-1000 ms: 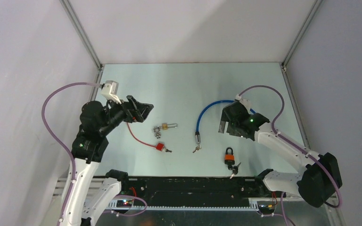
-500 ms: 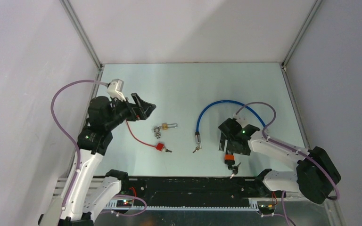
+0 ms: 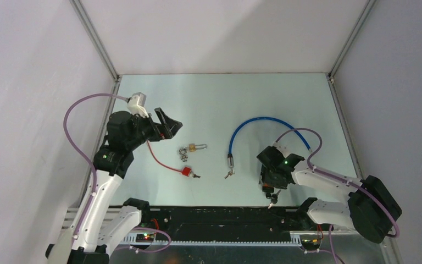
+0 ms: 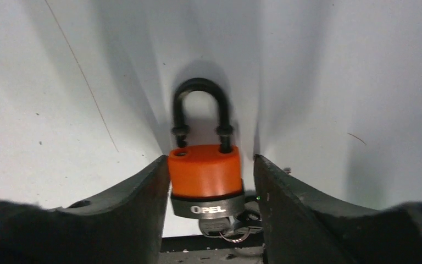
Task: Lock with the key
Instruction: Pick up the lock from the center of the board.
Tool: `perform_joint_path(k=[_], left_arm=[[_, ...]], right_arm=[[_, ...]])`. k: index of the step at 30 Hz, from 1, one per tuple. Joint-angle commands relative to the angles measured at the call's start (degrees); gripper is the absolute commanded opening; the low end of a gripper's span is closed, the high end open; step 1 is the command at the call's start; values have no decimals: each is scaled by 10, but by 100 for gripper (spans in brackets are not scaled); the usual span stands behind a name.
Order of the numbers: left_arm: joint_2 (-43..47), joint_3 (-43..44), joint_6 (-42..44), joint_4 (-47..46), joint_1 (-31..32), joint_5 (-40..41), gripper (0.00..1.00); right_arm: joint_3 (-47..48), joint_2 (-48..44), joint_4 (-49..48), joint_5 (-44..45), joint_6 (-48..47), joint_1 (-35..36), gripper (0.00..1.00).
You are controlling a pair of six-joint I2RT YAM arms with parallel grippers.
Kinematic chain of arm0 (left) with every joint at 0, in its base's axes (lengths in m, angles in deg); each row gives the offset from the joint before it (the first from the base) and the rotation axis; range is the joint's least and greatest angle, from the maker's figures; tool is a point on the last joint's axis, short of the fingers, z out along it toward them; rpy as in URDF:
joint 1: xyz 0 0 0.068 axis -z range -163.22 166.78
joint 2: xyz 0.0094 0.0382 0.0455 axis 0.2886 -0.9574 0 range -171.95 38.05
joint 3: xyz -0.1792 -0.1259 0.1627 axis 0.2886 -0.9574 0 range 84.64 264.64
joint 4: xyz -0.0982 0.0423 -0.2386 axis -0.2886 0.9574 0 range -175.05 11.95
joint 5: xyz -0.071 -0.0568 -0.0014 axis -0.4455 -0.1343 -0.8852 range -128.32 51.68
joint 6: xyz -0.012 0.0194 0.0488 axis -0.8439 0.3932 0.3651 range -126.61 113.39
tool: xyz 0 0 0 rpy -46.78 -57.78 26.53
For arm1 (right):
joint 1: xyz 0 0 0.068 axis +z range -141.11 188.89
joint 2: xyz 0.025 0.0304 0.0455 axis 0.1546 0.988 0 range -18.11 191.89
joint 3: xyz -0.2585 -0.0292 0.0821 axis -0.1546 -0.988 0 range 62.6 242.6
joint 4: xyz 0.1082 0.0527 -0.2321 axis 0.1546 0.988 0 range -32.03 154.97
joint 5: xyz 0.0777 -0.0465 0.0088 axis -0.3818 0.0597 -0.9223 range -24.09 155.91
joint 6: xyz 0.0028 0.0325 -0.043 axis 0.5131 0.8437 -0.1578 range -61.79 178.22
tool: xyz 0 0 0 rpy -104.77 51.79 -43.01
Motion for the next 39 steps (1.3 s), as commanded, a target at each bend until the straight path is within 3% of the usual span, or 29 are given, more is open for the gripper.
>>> perform_joint_path(k=[1,4,10,14,19,24,31,39], left_arm=[[4,-2,-7,-13,-2,-2,100],[-1,2,9,-15,12,-27,100],[-12,-5,15,-37,68,12,100],[-2,-20,4,-85,118,77,99],[2,-27,3,-164,162,65,100],[13,-77,23,-333,228,81,100],[-78,-40,53,-374,322,94,99],[-162,-24,55,-447,394,131,100]], right_arm=[[-3,10,-25,-7,19,3,55],[-1,-5,-27,-1,23,0,37],[36,-64,-32,21,27,-10,28],[78,-139,-65,51,17,-14,28],[123,-203,-160,67,11,-15,28],[155,-204,-241,86,45,-4,29],[185,-179,-329,100,54,22,29],[204,-174,-327,122,111,36,30]])
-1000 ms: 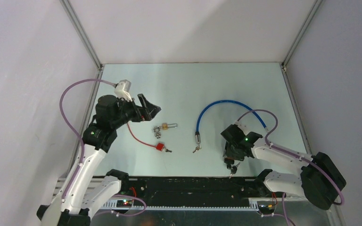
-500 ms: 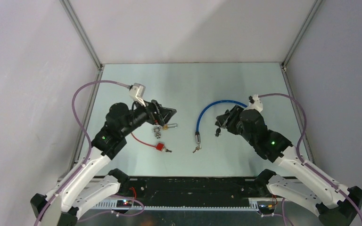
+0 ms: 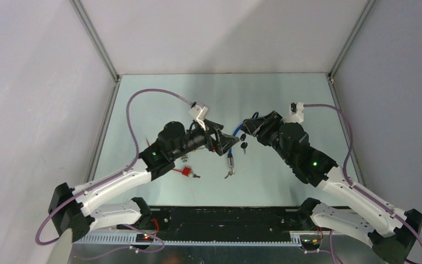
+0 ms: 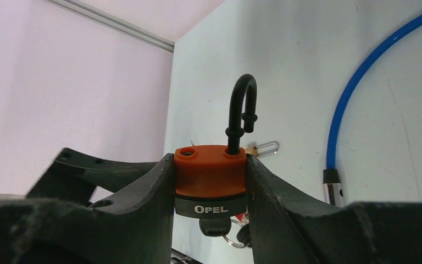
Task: Lock with the key
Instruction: Lock the lock.
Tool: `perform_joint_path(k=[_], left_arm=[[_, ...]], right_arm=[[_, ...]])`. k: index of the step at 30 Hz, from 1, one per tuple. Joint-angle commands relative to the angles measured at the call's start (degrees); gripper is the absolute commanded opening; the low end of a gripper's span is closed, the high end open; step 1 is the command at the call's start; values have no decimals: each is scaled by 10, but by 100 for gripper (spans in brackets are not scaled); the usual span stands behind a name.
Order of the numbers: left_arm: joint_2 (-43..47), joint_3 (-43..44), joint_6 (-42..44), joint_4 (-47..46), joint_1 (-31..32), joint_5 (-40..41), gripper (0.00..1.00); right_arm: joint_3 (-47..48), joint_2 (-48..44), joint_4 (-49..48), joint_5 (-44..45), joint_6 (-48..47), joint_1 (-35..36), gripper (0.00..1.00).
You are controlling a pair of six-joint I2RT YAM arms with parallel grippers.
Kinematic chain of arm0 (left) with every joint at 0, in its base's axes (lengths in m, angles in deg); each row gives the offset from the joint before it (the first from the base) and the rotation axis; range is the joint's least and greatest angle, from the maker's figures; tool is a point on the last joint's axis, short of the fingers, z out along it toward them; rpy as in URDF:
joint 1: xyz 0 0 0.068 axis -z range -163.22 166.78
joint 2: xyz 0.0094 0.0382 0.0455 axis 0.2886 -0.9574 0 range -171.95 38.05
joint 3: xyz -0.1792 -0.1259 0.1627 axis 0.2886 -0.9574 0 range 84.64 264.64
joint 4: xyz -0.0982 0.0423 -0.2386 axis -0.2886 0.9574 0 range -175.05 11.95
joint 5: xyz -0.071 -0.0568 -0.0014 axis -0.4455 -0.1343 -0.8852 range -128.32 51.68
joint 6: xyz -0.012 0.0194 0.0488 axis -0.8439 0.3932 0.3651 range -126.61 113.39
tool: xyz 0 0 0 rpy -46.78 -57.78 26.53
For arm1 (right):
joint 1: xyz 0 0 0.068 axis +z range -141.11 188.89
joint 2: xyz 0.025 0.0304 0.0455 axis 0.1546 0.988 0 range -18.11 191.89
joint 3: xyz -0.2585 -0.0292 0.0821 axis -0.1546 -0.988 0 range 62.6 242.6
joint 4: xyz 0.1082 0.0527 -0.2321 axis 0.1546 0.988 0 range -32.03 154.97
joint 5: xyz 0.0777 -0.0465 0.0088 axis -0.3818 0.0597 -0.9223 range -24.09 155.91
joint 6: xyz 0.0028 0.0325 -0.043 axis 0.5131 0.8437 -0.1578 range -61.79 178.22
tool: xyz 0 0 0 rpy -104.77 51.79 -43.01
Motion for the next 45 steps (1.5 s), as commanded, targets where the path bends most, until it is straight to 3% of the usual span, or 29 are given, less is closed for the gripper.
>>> perform_joint_path(k=[1,10,20,23,27,32,34,37,39,40,41,42,43,44,45], left_arm=[[-23,21,14,-92,24,33,100],[-66,17,27,-175,33,22,98],[-106,-6,40,-294,84,149,96],[-127,-3,28,-300,101,205,86],[-151,0,-9,-305,103,224,77],[-159,-8,-31,-319,103,237,74],[-155,-18,-37,-326,103,245,66],[-152,-25,-38,-336,103,240,47],[-157,-23,-34,-337,103,222,32],[-161,-21,-32,-337,103,216,17],[-162,-19,-31,-335,102,214,10],[-162,-16,-30,-330,97,205,2],[-162,-15,-31,-327,94,199,1],[-158,-13,-34,-318,82,187,0],[-157,-11,-37,-313,66,168,0]], right_arm=[[50,-5,-28,48,55,11,30],[103,-7,90,30,118,11,31],[102,1,116,44,239,30,31],[97,3,105,56,254,34,31],[95,7,90,61,261,34,31],[94,8,81,60,271,34,31],[93,8,86,59,275,34,31],[89,7,88,51,283,33,32],[87,8,89,45,283,34,29],[87,10,86,40,275,30,26],[86,13,85,25,272,25,27],[87,15,85,-10,262,9,33],[86,19,87,-29,258,-3,39],[86,19,96,-62,252,-26,55],[87,18,103,-76,245,-46,65]])
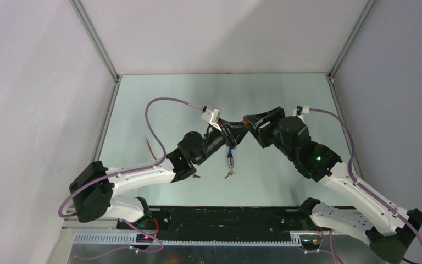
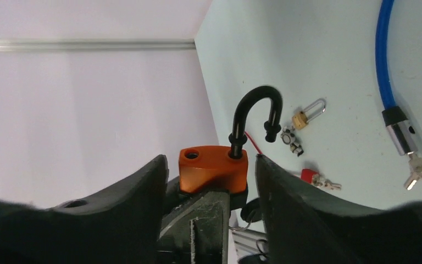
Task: Lock with the key
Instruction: Lock the lock.
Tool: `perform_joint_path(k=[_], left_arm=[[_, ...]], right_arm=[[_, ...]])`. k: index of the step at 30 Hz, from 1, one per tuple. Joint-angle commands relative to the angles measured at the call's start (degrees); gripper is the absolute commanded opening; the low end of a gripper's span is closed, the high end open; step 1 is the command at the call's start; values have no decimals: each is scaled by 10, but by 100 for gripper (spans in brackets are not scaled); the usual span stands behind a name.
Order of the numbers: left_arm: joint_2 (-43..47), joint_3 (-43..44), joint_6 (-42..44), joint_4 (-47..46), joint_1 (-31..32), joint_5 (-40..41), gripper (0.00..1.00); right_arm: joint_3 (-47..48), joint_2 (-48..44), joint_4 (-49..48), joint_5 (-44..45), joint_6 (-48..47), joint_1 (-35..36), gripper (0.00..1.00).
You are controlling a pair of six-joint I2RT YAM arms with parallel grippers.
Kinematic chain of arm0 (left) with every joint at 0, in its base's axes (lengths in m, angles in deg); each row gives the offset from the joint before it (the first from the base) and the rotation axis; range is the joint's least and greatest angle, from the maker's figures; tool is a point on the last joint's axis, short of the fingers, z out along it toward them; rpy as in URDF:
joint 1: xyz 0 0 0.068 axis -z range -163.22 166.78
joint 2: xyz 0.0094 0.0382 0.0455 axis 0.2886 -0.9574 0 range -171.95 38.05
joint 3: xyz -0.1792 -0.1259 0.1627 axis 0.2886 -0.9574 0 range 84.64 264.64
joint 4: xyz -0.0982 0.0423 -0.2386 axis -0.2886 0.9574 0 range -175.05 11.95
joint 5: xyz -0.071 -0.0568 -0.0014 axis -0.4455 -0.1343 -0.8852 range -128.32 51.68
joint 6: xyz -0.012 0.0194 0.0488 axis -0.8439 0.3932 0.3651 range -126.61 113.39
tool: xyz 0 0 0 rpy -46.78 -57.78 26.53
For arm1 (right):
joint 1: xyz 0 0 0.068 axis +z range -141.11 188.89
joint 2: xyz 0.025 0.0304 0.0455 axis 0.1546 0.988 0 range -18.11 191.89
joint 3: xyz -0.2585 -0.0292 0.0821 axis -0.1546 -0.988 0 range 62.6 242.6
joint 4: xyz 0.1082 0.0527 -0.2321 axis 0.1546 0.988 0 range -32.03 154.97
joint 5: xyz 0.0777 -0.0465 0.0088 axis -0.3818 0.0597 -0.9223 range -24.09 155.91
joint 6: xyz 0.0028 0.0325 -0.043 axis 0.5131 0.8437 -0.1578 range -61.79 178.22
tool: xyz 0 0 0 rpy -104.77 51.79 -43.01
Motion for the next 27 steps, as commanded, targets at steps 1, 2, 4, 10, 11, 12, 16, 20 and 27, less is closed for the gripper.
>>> perform_joint_path(k=[1,2,4,10,11,12,16,20,27], left_arm=[[9,13,-3,11,-48,-24,0],[10,17,-4,19,-63,-46,0],[16,30,-5,47,-81,-72,0],[45,87,9,179,-113,-168,0],[51,92,7,194,-116,-178,0],[63,101,2,224,-120,-201,0],[102,127,-22,300,-123,-262,0],[124,166,-46,374,-123,-297,0],[140,216,-36,481,-124,-391,0]], right_arm=[[11,-10,-17,-95,-32,-60,84],[9,-14,-20,-105,-61,-77,96],[-8,-35,-43,-144,-111,-103,99],[-44,-106,-111,-282,-346,-182,98],[-44,-116,-114,-291,-383,-193,97],[-46,-122,-120,-307,-449,-197,96],[-69,-126,-175,-410,-629,-206,93],[-72,-105,-202,-569,-722,-209,89],[-72,-85,-232,-696,-793,-209,59]])
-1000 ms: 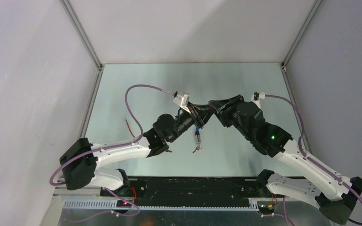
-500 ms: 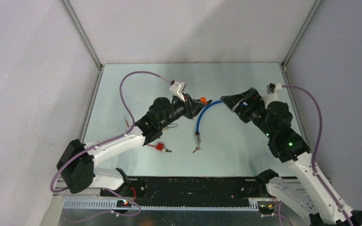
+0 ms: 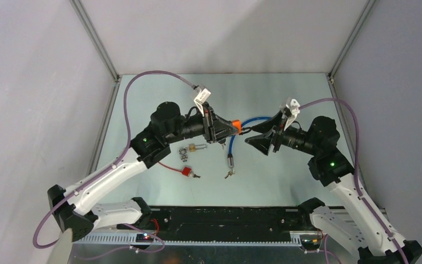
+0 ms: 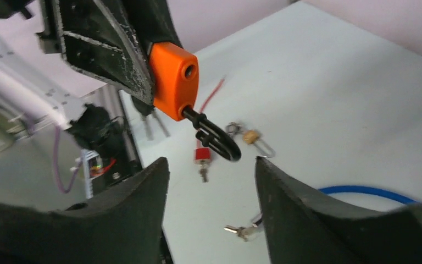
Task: Lock with the key
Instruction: Lock the lock.
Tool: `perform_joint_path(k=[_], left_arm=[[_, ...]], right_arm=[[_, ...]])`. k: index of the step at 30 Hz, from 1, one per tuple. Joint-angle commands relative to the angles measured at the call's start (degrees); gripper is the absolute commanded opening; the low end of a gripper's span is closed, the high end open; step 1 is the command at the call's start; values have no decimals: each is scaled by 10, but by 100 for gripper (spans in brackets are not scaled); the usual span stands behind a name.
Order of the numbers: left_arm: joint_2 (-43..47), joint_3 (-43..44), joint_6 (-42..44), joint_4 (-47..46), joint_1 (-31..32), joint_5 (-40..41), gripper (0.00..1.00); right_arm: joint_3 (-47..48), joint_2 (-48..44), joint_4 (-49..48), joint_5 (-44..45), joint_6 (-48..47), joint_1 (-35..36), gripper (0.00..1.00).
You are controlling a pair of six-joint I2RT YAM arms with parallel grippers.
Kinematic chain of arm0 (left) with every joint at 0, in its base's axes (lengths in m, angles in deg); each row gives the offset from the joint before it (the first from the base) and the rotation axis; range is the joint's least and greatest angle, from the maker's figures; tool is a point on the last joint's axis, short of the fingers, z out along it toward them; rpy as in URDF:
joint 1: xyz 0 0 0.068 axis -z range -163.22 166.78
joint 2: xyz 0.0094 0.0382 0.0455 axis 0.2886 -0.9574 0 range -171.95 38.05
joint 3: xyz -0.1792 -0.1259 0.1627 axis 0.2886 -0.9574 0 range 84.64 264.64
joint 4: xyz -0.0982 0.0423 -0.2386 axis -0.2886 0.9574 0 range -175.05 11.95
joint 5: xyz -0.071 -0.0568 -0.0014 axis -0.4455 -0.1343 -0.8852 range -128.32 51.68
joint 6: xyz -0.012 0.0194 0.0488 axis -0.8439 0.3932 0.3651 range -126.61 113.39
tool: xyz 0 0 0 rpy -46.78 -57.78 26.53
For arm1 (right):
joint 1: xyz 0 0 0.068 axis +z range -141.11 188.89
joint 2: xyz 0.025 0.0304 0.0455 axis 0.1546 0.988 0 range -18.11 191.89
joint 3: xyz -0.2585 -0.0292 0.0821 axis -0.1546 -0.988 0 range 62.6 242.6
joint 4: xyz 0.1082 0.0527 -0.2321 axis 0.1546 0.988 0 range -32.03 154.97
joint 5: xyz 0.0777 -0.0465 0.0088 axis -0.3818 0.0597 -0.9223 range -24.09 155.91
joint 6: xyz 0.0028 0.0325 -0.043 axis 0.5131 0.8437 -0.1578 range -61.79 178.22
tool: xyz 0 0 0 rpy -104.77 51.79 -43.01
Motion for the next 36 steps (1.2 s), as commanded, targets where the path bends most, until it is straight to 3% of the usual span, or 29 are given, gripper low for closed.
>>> perform_joint_path(k=[1,4,14,21,24,27,29,36], left_arm=[[20,41,-1,61,-5,-94,0],[21,47,5,68,-8,-125,0],[10,74,2,68,-23,-179,0],[21,73,2,67,-27,-198,0],[24,73,3,66,-28,-201,0],[24,73,1,66,-28,-199,0],[26,74,-3,65,-30,-201,0],[35,69,-9,55,-31,-198,0]], right_arm=[[1,6,-47,-124,-82,-1,55],[1,13,-48,-166,-95,1,43],[1,42,-68,-199,-113,12,21],[1,43,-68,-191,-120,27,40],[0,41,-72,-190,-118,31,38],[-4,38,-91,-205,-104,32,26],[-4,39,-90,-211,-102,32,24],[-19,36,-99,-198,-90,36,42]])
